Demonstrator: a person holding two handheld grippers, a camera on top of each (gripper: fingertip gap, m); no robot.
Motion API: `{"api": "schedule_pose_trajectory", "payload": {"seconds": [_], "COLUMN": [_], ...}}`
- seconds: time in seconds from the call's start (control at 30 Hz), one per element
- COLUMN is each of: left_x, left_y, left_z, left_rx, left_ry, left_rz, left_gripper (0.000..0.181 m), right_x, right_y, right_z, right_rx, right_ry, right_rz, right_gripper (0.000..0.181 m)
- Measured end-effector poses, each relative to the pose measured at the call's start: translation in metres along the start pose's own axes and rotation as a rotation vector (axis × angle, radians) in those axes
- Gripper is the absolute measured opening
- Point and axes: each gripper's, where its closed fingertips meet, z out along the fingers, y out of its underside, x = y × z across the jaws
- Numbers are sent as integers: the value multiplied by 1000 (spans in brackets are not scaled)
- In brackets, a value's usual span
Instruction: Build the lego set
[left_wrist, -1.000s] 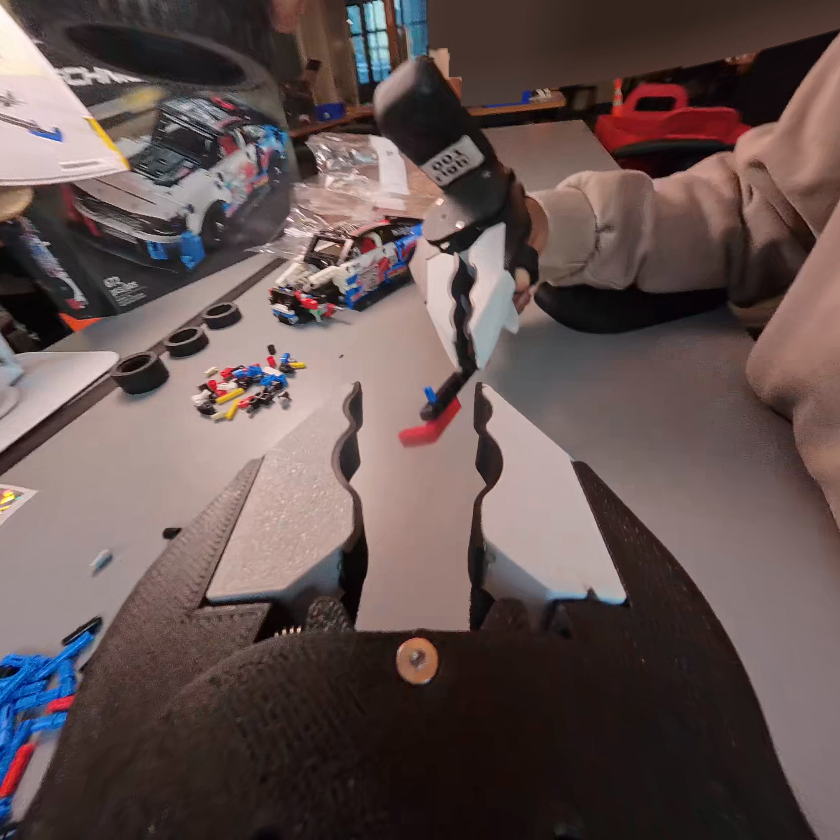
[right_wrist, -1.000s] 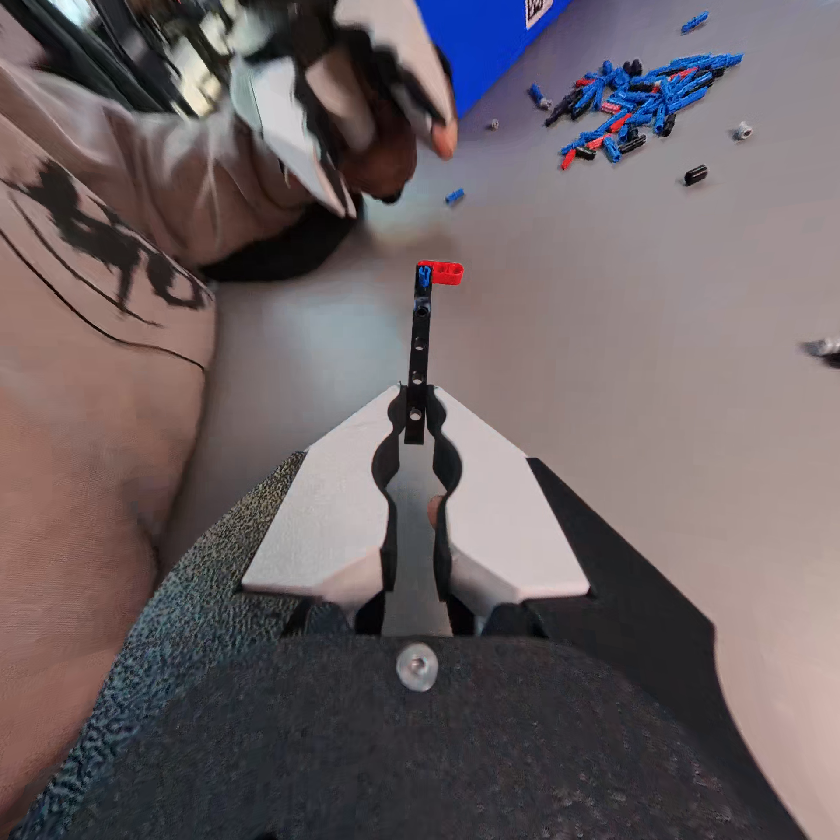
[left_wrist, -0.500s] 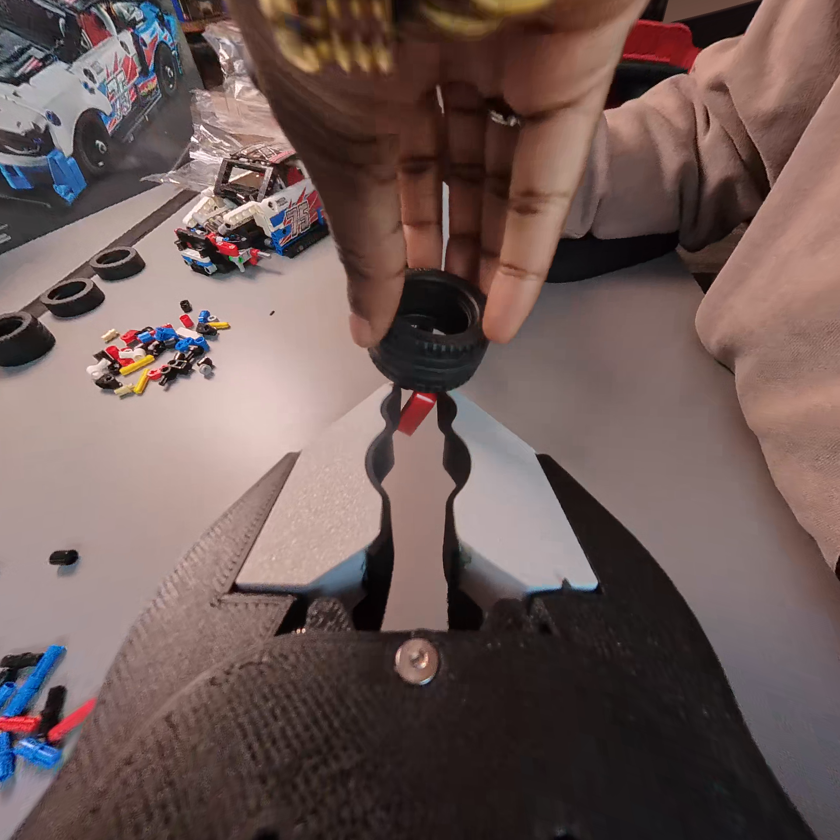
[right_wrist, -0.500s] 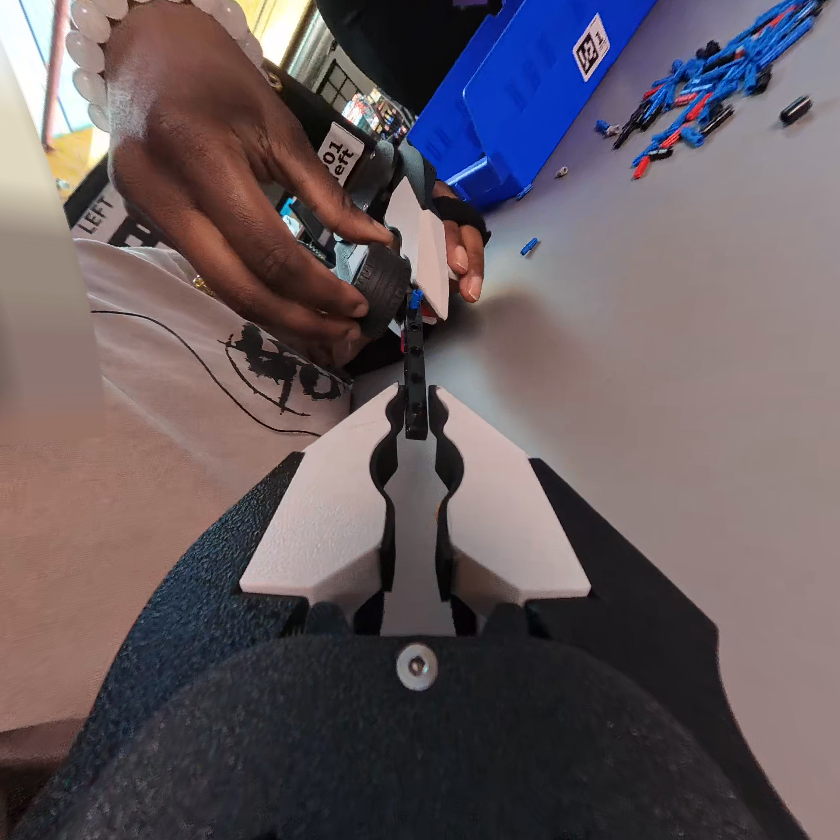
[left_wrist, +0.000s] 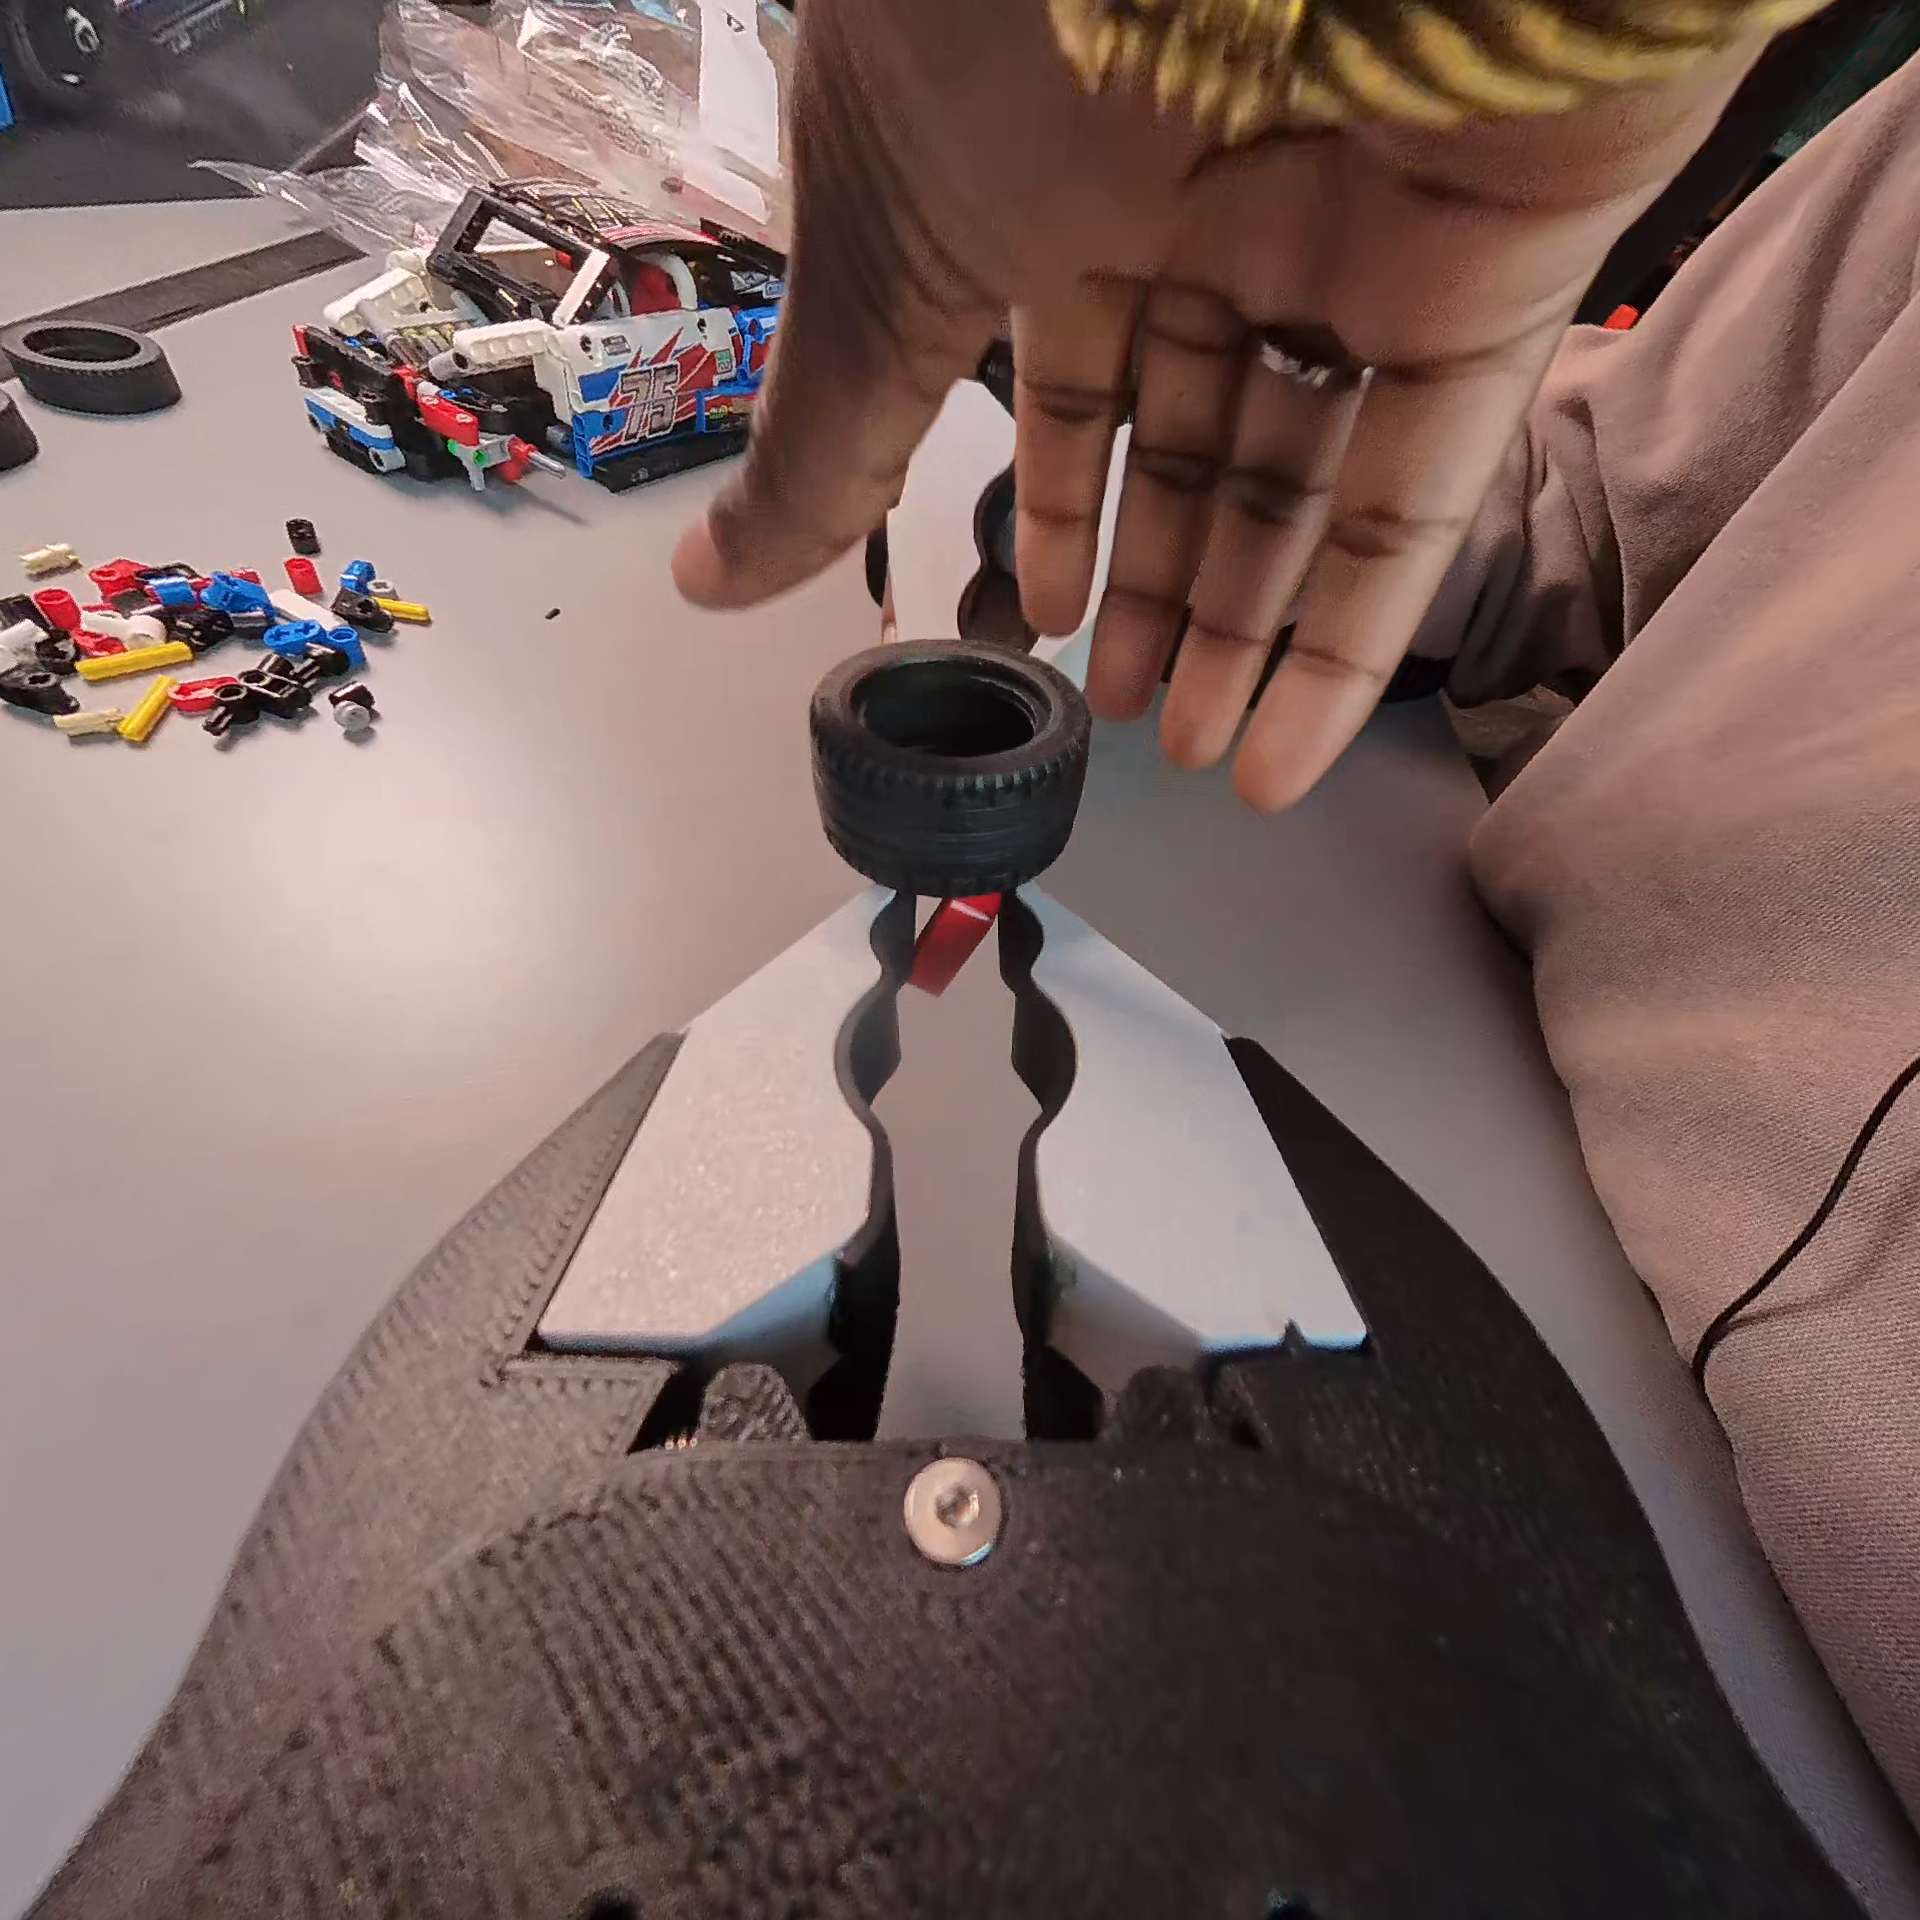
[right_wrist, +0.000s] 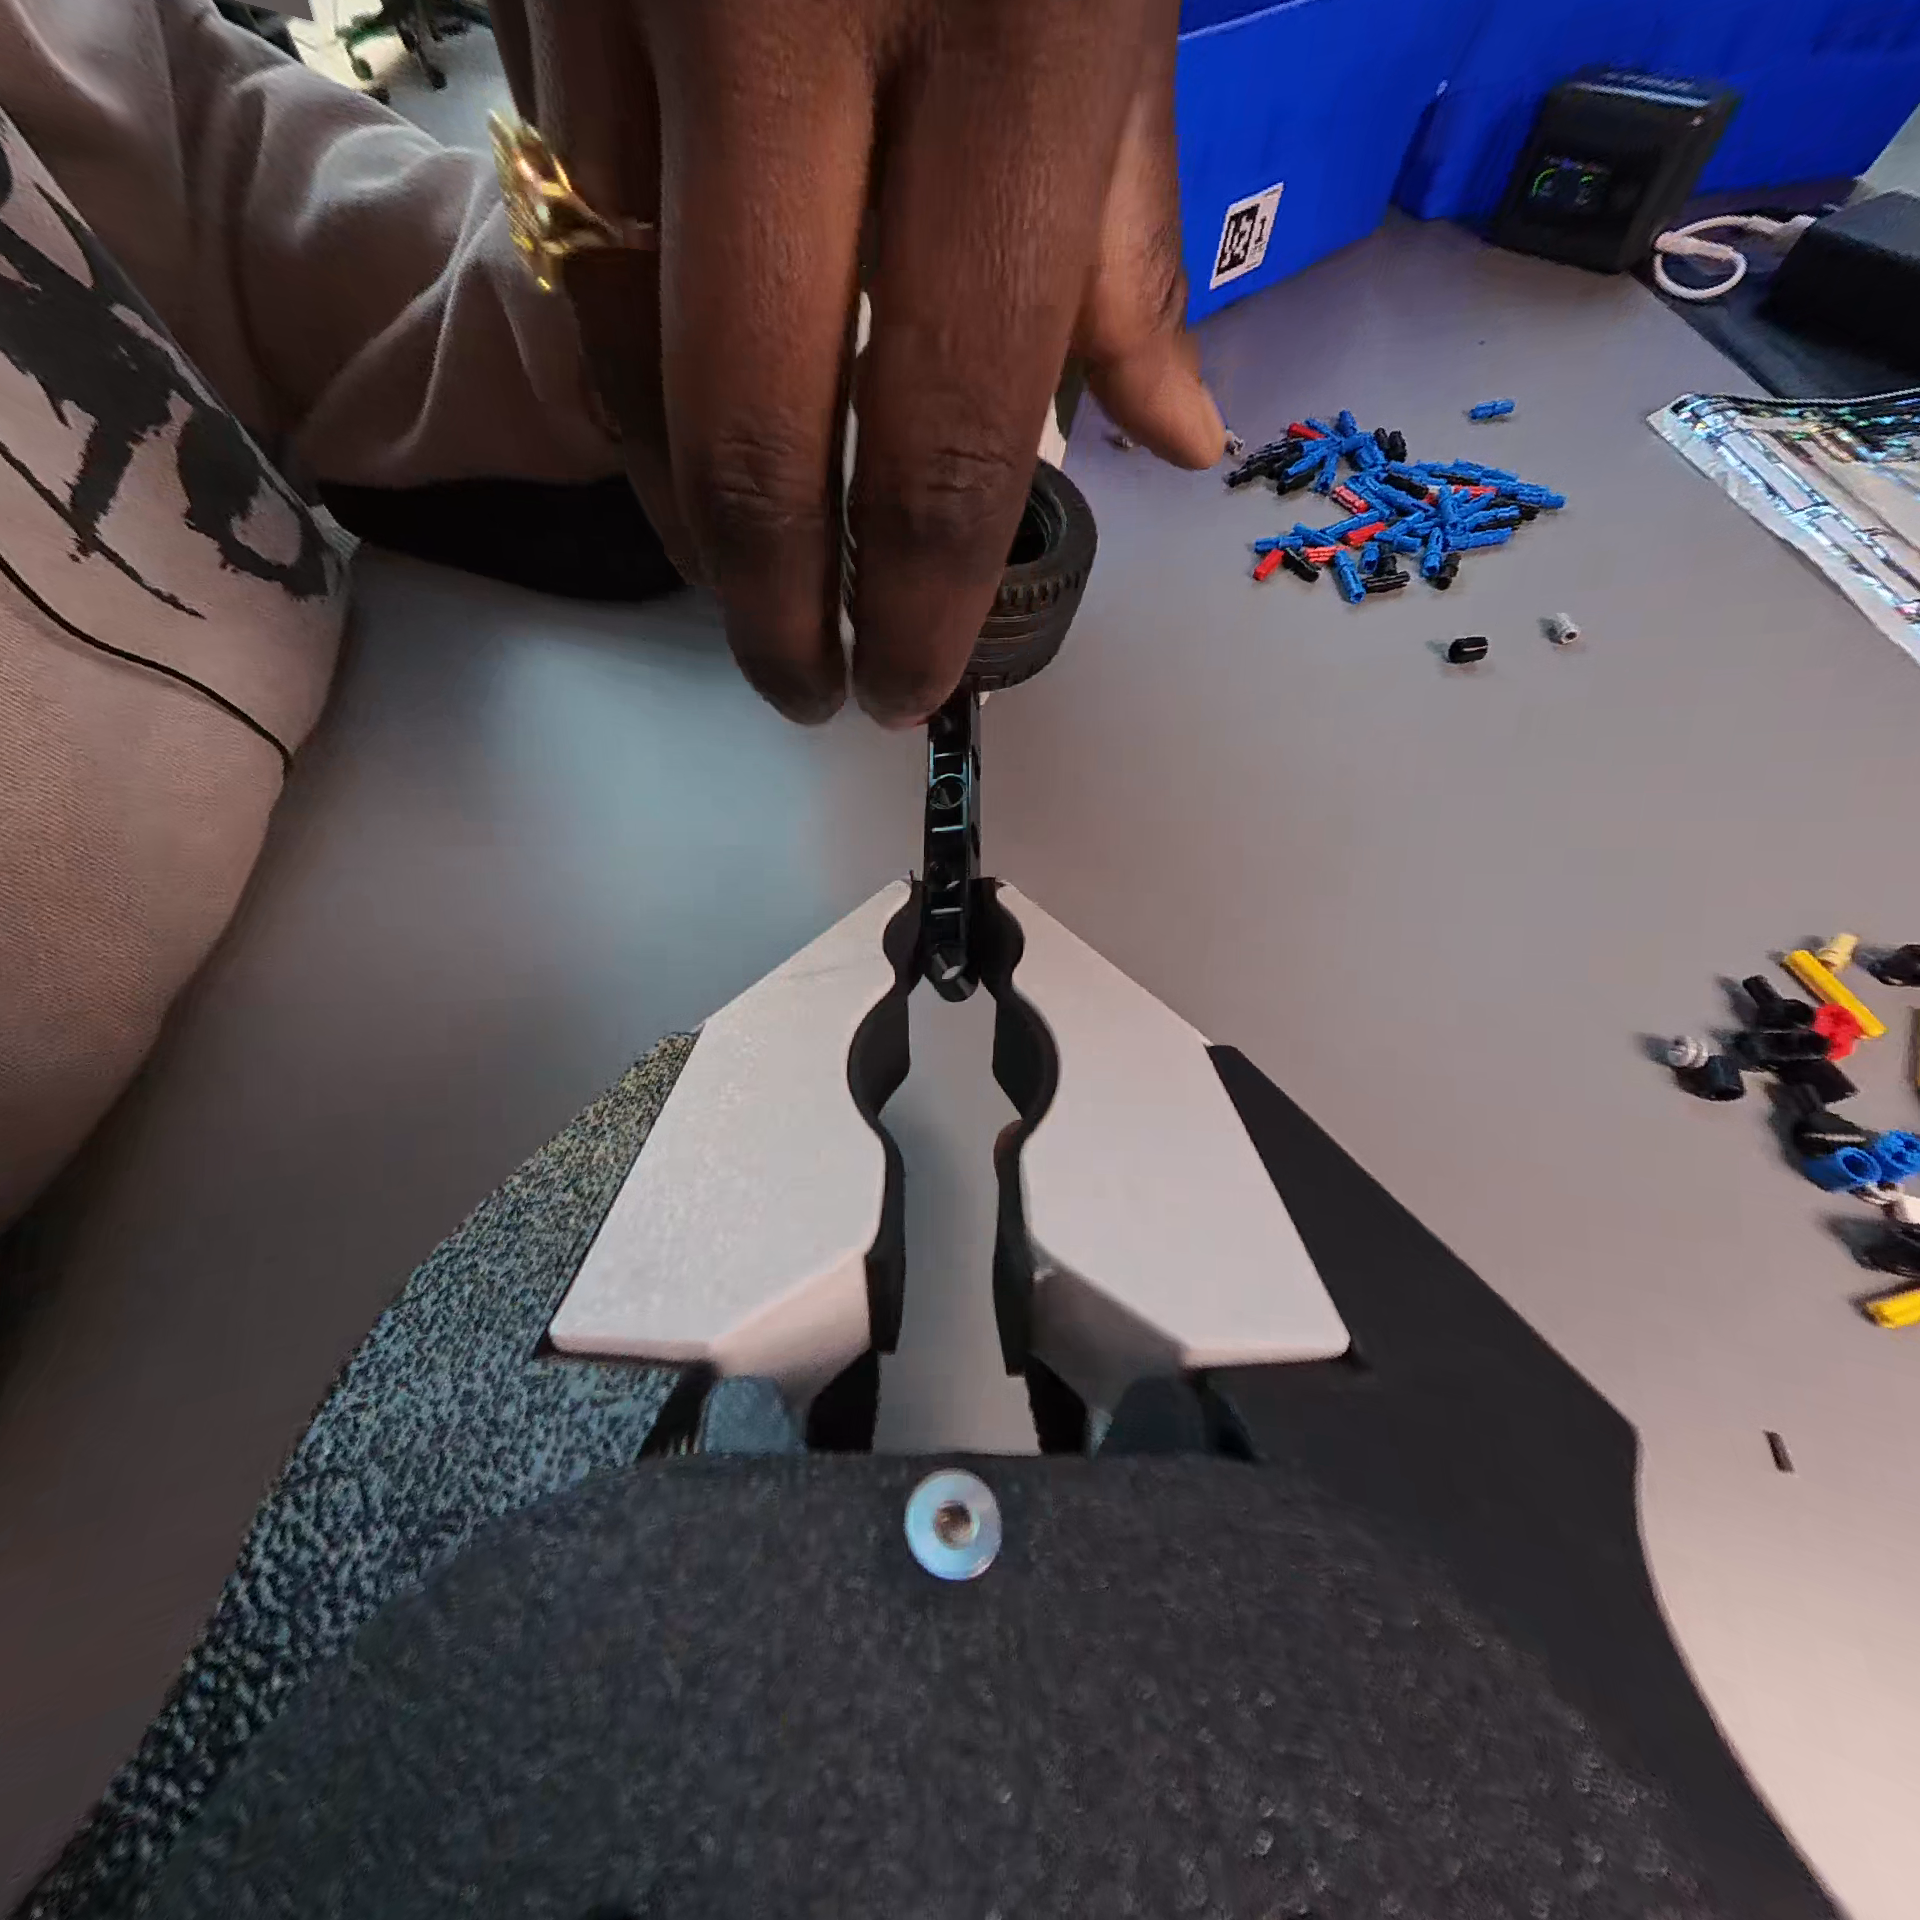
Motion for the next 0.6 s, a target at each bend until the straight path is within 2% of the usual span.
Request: {"api": "schedule_pose_trajectory", "payload": {"seconds": [0.47, 0.6], "left_x": [1, 1], "left_y": [-7, -11], "left_z": [-2, -4], "left_rx": [44, 70], "left_ry": [-15, 7], "left_rz": [58, 10], "left_gripper": [14, 14], "right_x": [-1, -1], "right_y": [-10, -12], "right_z": [-5, -6], "right_rx": [49, 64], "right_ry": [14, 18], "right_rz": [-41, -46], "right_gripper": [7, 7]}}
